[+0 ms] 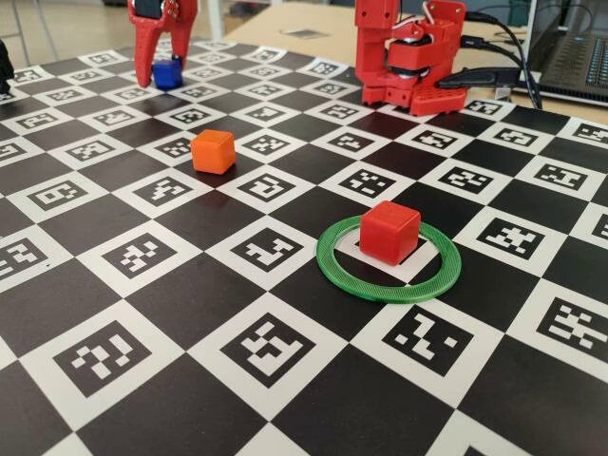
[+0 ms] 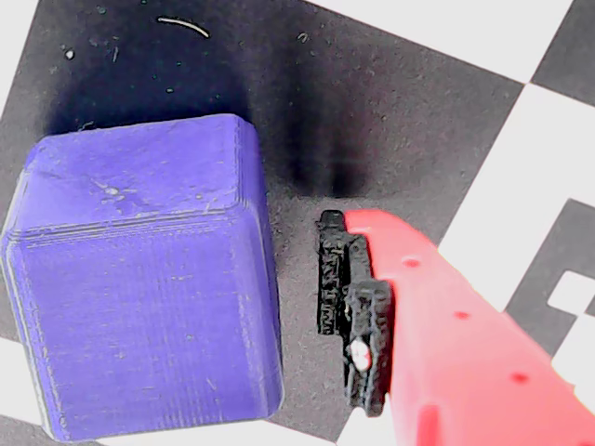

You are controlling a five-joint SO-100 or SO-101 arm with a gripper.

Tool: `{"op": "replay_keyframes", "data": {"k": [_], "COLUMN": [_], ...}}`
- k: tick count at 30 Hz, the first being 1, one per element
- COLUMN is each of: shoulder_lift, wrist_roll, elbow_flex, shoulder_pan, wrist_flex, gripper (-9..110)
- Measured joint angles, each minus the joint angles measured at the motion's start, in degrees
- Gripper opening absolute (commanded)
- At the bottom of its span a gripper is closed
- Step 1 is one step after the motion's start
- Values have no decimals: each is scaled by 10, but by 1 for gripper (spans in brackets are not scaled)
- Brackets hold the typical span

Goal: Grab the red cube then put it in the green circle then put the blue cube on top and finally the orange cube on top

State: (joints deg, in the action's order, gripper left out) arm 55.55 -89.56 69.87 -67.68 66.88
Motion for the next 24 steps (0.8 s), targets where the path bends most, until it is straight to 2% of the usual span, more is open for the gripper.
{"op": "replay_keyframes", "data": {"k": [7,11,24], "shoulder_lift": [0,0,0], "wrist_roll": [0,0,0], "elbow_flex": [0,0,0], "shoulder_pan": [0,0,0], "wrist_flex": [0,0,0], "gripper": [20,13,9]}}
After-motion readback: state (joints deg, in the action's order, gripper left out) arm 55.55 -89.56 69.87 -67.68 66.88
